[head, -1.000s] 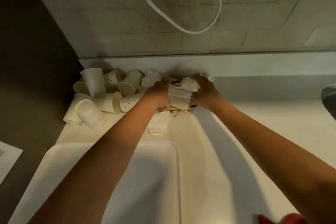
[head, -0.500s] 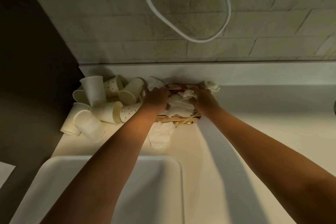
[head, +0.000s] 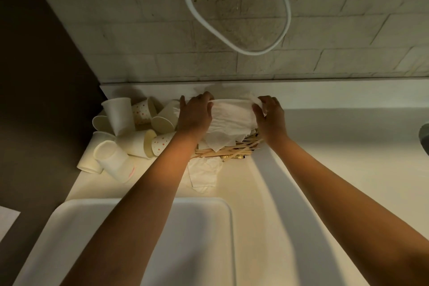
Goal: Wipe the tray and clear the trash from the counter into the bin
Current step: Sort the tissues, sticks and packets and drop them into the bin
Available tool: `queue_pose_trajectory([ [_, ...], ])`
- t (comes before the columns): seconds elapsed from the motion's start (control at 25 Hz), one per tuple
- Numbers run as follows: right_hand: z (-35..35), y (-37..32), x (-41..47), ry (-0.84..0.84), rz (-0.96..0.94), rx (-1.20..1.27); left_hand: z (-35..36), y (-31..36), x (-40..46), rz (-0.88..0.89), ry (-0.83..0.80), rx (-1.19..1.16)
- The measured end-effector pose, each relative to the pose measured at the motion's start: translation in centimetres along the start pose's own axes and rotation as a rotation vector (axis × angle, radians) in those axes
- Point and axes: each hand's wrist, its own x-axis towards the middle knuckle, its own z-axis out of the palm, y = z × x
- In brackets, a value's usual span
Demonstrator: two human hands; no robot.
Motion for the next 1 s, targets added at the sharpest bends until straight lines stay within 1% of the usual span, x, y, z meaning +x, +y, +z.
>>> queue_pose_trajectory([
  [0.12,-0.4,-0.1,-0.1,0.072,0.037,0.074,-0.5,0.1,-0.3,0.015,0.009,-0.005],
  [0.56,-2.7,-0.9,-0.7,0.139,0.092,0.27,-3.4,1.8,-1.5,0.091,0.128,-0.051],
  [0.72,-4.9,-2.0,-1.7,0.154,0.125,0.42,-4.6,2.5,-2.6,0.068,0.098,-0.083],
  [0.88,-7.4,-2.2,-3.5,0.198,0.182,0.503,-5.3,3.1,-5.0,0.07,0.11,-0.249],
  [1.0,-9.1,-1.7,-5.6,0.212,0.217,0.559,-5.6,3.5,-7.3,-0.022,0.13,-0.392],
])
